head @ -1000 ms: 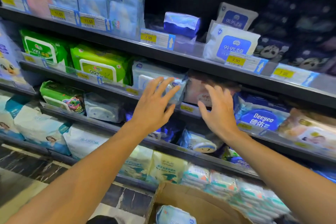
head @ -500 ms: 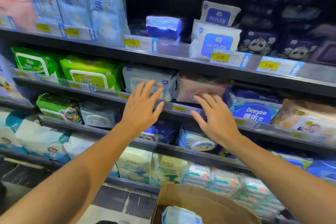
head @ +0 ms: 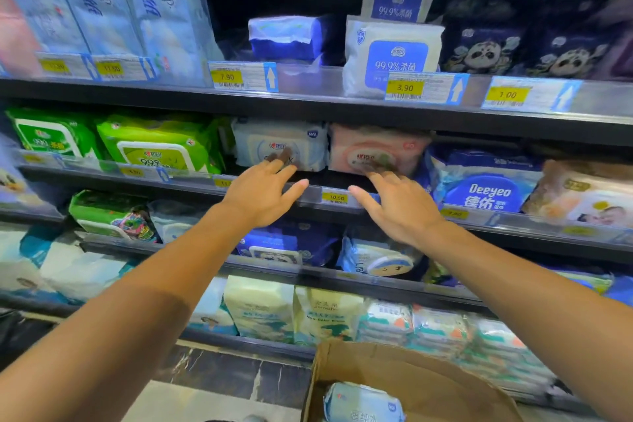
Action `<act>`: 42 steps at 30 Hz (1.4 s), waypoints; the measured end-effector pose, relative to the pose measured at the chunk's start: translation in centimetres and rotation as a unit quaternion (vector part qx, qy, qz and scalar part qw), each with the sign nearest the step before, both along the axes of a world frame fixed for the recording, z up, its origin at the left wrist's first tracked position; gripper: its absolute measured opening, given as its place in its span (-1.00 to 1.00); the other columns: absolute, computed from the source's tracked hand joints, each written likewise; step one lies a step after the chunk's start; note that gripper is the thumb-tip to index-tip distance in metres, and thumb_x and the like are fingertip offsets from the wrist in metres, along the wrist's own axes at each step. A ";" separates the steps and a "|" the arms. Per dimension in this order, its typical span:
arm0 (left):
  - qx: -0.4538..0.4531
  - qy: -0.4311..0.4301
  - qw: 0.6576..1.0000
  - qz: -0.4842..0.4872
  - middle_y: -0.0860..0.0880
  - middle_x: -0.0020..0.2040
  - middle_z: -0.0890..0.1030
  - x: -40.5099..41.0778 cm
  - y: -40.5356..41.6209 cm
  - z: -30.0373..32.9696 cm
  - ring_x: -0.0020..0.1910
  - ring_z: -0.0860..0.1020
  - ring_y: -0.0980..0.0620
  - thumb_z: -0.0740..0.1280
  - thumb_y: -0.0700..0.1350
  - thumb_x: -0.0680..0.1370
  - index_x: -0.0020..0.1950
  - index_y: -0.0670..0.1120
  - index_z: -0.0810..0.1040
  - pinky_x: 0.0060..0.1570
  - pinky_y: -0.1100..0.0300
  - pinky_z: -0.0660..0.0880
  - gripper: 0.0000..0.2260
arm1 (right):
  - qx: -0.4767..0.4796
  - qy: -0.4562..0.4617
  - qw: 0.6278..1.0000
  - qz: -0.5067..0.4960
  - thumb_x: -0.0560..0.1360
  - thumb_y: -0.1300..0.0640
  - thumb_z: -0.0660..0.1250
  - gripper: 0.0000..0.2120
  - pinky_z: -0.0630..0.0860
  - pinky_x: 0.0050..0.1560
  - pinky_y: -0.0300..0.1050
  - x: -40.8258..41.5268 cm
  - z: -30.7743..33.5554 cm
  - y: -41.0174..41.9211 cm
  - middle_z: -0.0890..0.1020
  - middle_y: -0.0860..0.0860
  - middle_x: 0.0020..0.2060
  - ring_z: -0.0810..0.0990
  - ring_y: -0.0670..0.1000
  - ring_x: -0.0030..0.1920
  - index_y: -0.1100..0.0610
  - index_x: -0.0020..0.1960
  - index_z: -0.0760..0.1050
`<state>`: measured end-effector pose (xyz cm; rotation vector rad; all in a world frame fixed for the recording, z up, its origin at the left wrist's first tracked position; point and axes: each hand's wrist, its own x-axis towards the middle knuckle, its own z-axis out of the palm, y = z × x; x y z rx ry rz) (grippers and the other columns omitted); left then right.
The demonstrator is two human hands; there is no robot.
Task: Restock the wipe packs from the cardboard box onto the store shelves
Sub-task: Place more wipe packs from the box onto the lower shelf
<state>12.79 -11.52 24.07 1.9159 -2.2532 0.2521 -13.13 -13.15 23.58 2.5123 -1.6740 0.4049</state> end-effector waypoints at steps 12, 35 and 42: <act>-0.035 0.016 0.998 -0.058 -0.09 0.48 0.42 -1.5 2.9 -0.3 0.46 0.34 -0.10 -0.14 0.29 0.59 0.53 -0.10 0.36 0.46 0.00 0.26 -0.30 | -0.050 -0.044 0.996 0.063 0.60 -0.29 0.00 -0.37 0.28 0.45 0.06 -3.7 -1.1 3.0 0.47 0.01 0.41 0.37 0.09 0.42 0.07 0.49 0.38; 0.391 -0.008 0.904 -0.174 -0.08 0.51 0.37 -15.4 16.3 -25.3 0.43 0.37 -0.12 0.12 0.18 0.65 0.53 -0.06 0.32 0.39 0.03 0.31 -0.48 | 0.392 -0.104 0.912 -0.064 0.54 -0.20 0.22 -0.34 0.23 0.40 -0.22 -20.5 -23.9 20.9 0.40 0.04 0.46 0.37 0.06 0.46 0.11 0.53 0.27; 0.495 0.007 0.866 -0.073 -0.05 0.60 0.22 -16.5 15.6 -31.9 0.54 0.26 -0.08 0.16 0.18 0.66 0.60 0.00 0.18 0.46 0.06 0.26 -0.44 | 0.517 -0.169 0.785 -0.298 0.42 -0.08 0.49 -0.50 0.54 0.19 -0.02 -24.0 -33.7 22.5 0.66 0.09 0.14 0.63 0.13 0.18 0.20 0.24 0.56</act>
